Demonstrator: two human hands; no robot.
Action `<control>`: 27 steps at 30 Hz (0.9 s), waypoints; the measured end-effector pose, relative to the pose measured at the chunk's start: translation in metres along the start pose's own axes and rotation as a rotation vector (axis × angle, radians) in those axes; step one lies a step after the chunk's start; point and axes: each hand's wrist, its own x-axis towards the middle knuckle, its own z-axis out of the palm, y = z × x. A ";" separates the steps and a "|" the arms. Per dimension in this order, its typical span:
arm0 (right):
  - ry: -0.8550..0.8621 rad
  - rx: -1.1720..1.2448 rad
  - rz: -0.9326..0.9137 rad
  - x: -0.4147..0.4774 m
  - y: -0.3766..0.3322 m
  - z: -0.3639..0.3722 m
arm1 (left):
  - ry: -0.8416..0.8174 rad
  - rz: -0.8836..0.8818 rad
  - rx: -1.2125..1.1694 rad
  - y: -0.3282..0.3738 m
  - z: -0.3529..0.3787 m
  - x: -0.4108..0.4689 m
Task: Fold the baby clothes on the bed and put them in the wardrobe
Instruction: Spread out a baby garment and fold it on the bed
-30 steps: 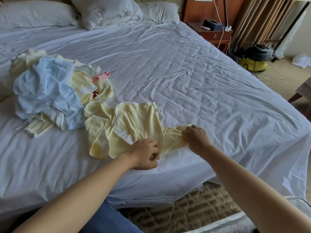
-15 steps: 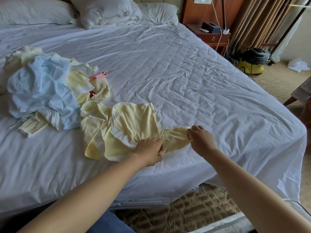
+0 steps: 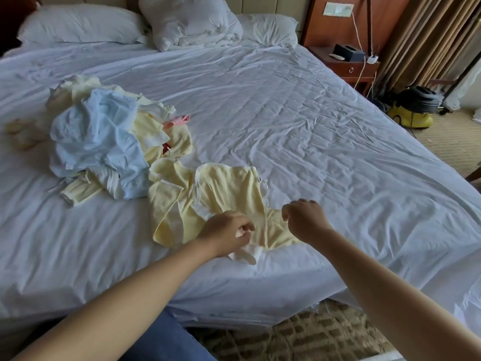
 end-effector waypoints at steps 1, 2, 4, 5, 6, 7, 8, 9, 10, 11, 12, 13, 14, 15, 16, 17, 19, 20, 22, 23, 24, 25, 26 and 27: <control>0.001 0.041 -0.048 0.006 -0.013 -0.002 | 0.091 -0.011 0.011 -0.008 -0.006 -0.004; -0.001 0.077 -0.095 0.012 -0.027 -0.002 | 0.170 -0.031 0.017 -0.017 -0.012 -0.009; -0.009 0.168 -0.160 0.025 -0.055 -0.006 | 0.312 -0.071 0.057 -0.038 -0.025 -0.018; -0.008 0.210 -0.187 0.032 -0.068 -0.009 | 0.352 -0.087 0.103 -0.050 -0.032 -0.022; -0.001 0.243 -0.218 0.040 -0.081 -0.013 | 0.343 -0.116 0.157 -0.062 -0.037 -0.026; 0.000 0.267 -0.247 0.047 -0.093 -0.017 | 0.303 -0.162 0.213 -0.072 -0.042 -0.030; -0.011 0.285 -0.270 0.055 -0.105 -0.020 | 0.260 -0.223 0.256 -0.082 -0.044 -0.034; -0.030 0.305 -0.285 0.062 -0.116 -0.022 | 0.238 -0.291 0.275 -0.092 -0.045 -0.037; -0.051 0.326 -0.293 0.071 -0.127 -0.025 | 0.256 -0.354 0.273 -0.101 -0.046 -0.041; -0.068 0.344 -0.293 0.077 -0.136 -0.026 | 0.285 -0.400 0.262 -0.107 -0.046 -0.043; -0.081 0.358 -0.291 0.082 -0.143 -0.027 | 0.312 -0.429 0.250 -0.111 -0.047 -0.044; -0.094 0.369 -0.294 0.087 -0.153 -0.028 | 0.314 -0.454 0.232 -0.117 -0.049 -0.046; -0.106 0.380 -0.297 0.092 -0.162 -0.027 | 0.290 -0.471 0.214 -0.121 -0.052 -0.049; -0.120 0.389 -0.296 0.097 -0.170 -0.026 | 0.258 -0.475 0.203 -0.124 -0.054 -0.051; -0.134 0.392 -0.297 0.099 -0.177 -0.025 | 0.242 -0.473 0.200 -0.127 -0.056 -0.052; -0.148 0.393 -0.295 0.102 -0.184 -0.022 | 0.256 -0.471 0.196 -0.130 -0.058 -0.053; -0.161 0.388 -0.275 0.107 -0.195 -0.017 | 0.329 -0.471 0.158 -0.134 -0.063 -0.055; -0.159 0.391 -0.258 0.108 -0.198 -0.015 | 0.367 -0.471 0.130 -0.135 -0.065 -0.054; -0.138 0.390 -0.230 0.110 -0.203 -0.014 | 0.448 -0.504 0.062 -0.138 -0.071 -0.057; -0.122 0.387 -0.221 0.112 -0.205 -0.015 | 0.495 -0.523 0.036 -0.139 -0.074 -0.059; -0.106 0.386 -0.212 0.113 -0.207 -0.015 | 0.541 -0.535 0.037 -0.141 -0.077 -0.062; -0.093 0.392 -0.206 0.115 -0.209 -0.015 | 0.569 -0.548 0.058 -0.142 -0.080 -0.066; -0.090 0.404 -0.207 0.117 -0.212 -0.015 | 0.570 -0.563 0.084 -0.144 -0.082 -0.070; -0.093 0.419 -0.219 0.119 -0.216 -0.014 | 0.557 -0.575 0.111 -0.147 -0.085 -0.076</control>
